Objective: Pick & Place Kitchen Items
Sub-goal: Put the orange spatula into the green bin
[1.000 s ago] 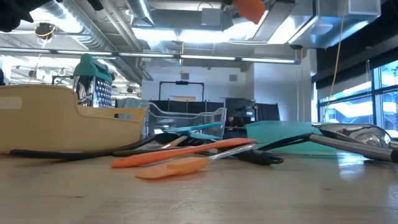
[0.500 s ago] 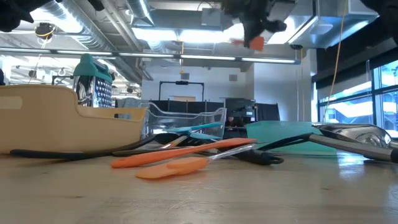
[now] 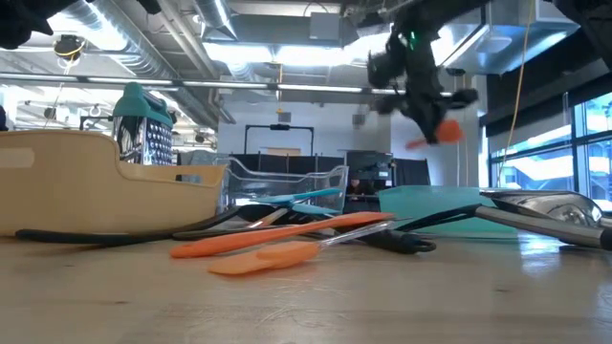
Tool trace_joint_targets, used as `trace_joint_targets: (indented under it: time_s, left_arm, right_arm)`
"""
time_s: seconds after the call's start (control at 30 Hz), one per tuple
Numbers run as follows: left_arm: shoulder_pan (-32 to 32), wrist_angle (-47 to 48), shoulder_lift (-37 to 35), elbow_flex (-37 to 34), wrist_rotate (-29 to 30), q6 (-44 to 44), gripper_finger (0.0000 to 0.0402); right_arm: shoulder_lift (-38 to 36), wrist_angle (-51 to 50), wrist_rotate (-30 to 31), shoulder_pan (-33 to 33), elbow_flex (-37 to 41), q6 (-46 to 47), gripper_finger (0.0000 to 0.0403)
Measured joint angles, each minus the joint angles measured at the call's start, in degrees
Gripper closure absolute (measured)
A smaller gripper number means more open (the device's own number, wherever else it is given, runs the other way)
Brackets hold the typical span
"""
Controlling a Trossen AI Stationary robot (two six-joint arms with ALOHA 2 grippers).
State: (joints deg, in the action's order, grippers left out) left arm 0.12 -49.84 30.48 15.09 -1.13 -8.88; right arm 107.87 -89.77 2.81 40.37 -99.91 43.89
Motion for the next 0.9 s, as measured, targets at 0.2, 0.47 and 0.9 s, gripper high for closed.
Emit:
trace_joint_targets:
  time_s: [0.2, 0.47, 0.9]
  left_arm:
    - [-0.02, -0.01, 0.00, 0.00, 0.00, 0.00, 0.0394]
    - [0.00, -0.01, 0.00, 0.00, 0.00, 0.00, 0.0394]
    - [0.00, -0.03, 0.00, 0.00, 0.02, 0.02, 0.0394]
  right_arm:
    - [0.00, 6.37, 0.11, 2.71, 10.18, -0.38, 0.0378]
    - [0.00, 12.21, 2.84, 5.02, 18.17, -0.26, 0.0378]
    - [0.00, 16.24, 5.53, 5.80, 21.20, 0.71, 0.0378]
